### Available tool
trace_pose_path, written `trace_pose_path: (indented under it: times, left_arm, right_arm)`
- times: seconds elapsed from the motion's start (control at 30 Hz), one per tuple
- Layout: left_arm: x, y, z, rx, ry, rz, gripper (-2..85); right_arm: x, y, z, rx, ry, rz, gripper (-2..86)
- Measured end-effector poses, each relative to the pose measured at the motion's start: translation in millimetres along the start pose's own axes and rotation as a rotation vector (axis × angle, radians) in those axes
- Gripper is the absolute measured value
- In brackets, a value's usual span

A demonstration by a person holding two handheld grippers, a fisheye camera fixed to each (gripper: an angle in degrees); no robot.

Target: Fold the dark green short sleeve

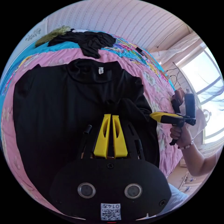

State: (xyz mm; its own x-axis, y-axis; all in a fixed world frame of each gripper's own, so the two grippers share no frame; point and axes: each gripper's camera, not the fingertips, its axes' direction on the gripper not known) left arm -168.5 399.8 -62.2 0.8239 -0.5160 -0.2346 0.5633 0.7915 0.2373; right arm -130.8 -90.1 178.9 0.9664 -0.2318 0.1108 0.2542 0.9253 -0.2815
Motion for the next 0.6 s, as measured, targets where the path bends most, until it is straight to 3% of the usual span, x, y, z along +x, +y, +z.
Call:
trace_pose_path:
  times: [0.3, 0.4, 0.6]
  left_arm:
    - [-59, 22, -20, 0.035, 0.22, -0.101, -1.0]
    - [-48, 21, -40, 0.03, 0.18, 0.003, -1.0]
    - [21, 25, -78, 0.089, 0.201, 0.268, -1.0]
  right_arm:
    - [-56, -43, 55, 0.005, 0.1, 0.014, 8.4]
    - [-64, -32, 55, 0.05, -0.002, 0.093, 2.3]
    - [-99, 38, -16, 0.264, 0.112, 0.051, 0.5]
